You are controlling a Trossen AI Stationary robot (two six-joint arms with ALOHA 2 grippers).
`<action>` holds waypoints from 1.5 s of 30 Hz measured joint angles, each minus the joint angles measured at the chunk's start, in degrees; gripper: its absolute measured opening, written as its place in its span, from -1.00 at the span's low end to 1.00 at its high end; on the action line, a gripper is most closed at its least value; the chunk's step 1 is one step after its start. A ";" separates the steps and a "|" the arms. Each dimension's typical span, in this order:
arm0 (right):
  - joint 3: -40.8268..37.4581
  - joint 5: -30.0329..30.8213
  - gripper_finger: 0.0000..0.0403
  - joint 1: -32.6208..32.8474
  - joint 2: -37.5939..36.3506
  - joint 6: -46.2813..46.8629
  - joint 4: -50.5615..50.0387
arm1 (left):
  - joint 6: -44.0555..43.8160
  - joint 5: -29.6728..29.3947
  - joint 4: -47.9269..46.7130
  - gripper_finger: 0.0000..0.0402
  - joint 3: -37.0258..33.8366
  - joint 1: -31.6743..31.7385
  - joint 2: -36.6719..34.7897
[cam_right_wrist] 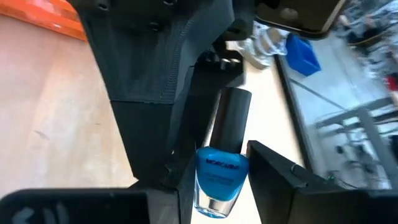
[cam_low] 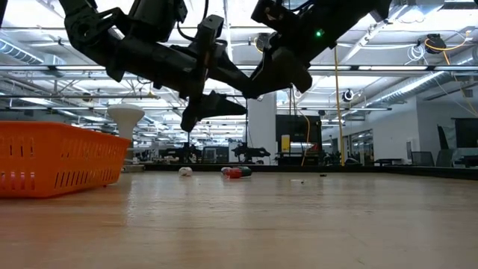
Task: Pick & Place Nail Polish
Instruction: Put the blue nail color bottle into the orange bin
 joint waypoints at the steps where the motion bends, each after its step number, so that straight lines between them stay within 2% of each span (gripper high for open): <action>1: 0.00 -0.87 -0.45 0.11 0.00 0.56 -0.15 | 0.69 0.95 -0.02 0.09 0.00 0.00 0.02; 7: 0.00 -2.53 -0.45 1.15 -0.02 0.80 -0.69 | 1.90 3.72 -0.20 0.09 -0.02 0.00 0.02; 13: 0.11 -4.02 -0.45 2.40 -0.13 0.80 -0.62 | 5.91 13.82 3.20 0.09 -0.02 0.20 0.11; 20: -0.04 -7.09 -0.45 3.36 -0.26 0.48 -0.81 | 3.99 19.62 3.96 0.09 0.14 2.31 -0.08; 24: -0.20 -6.28 -0.45 3.51 -0.52 0.41 -0.80 | -0.30 17.92 4.29 0.09 0.31 3.49 -0.31; 33: -0.11 -1.24 -0.45 3.04 -0.61 -3.99 2.15 | -0.63 15.24 3.72 0.09 0.15 1.36 -0.10; 45: -0.15 -1.33 -0.45 2.65 -0.61 -6.38 5.30 | -0.98 10.59 3.90 0.09 0.17 1.07 -0.15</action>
